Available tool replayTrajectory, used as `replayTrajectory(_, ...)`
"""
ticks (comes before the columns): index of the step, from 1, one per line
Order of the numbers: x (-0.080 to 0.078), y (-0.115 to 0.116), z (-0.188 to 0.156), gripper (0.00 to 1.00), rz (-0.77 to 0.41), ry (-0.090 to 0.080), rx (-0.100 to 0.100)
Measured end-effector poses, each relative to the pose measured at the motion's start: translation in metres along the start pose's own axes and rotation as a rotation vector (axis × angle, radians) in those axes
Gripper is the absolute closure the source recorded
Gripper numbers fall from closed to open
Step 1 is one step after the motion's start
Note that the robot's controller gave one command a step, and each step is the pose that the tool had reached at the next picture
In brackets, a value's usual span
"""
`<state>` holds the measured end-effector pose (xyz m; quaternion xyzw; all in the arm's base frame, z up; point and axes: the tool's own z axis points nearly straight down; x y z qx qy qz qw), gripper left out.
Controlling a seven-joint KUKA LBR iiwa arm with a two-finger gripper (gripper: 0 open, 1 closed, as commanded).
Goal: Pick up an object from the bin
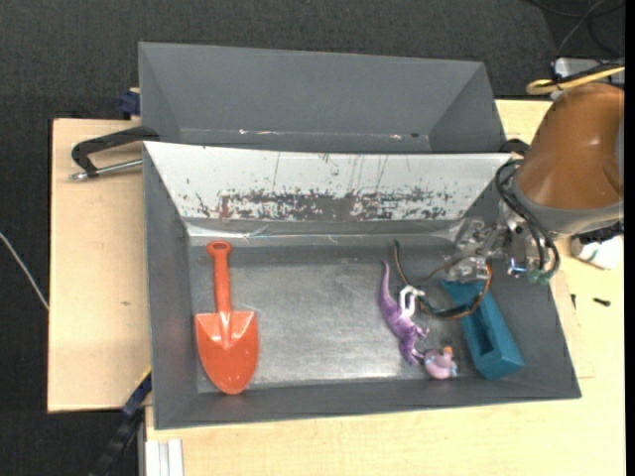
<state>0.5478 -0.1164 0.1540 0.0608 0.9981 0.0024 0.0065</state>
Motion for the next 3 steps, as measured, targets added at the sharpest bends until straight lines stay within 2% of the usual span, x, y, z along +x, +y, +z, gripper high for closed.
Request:
replayTrajectory(1, 0.012, 0.005, -0.013, 1.00, -0.164, 0.006, 0.005)
replayTrajectory(2, 0.012, 0.011, -0.055, 1.00, -0.047, 0.014, 0.004)
replayTrajectory(3, 0.027, 0.048, -0.069, 1.00, -0.052, -0.001, 0.005)
